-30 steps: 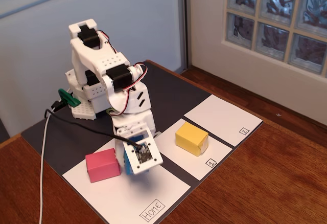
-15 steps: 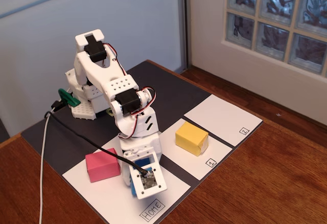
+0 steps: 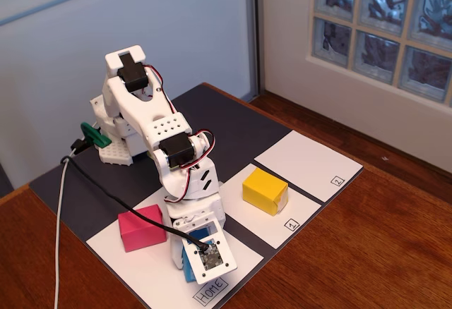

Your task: Move box blue to home

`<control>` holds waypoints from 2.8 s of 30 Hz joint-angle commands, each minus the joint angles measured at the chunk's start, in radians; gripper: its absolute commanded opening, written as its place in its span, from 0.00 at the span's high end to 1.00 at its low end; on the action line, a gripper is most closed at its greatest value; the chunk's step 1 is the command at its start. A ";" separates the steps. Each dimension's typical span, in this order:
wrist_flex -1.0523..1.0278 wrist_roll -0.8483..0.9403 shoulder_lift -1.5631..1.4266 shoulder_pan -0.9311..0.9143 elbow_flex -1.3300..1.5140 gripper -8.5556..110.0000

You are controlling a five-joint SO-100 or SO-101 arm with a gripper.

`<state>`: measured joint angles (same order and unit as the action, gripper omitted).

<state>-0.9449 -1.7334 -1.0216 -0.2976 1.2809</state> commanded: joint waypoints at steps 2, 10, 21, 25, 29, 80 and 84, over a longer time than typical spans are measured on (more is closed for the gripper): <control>0.000 0.025 -0.003 -0.012 -0.025 0.86; -0.002 0.069 -0.012 -0.018 -0.006 0.68; -0.003 0.129 -0.048 -0.028 0.012 0.55; -0.014 0.126 -0.069 -0.028 0.014 0.54; -0.064 0.103 -0.106 -0.015 0.014 0.56; -0.129 0.123 -0.934 0.224 0.588 0.93; -0.129 0.137 -1.020 0.259 0.643 0.93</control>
<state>-1.0723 -1.6107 -1.9543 -0.0629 1.9098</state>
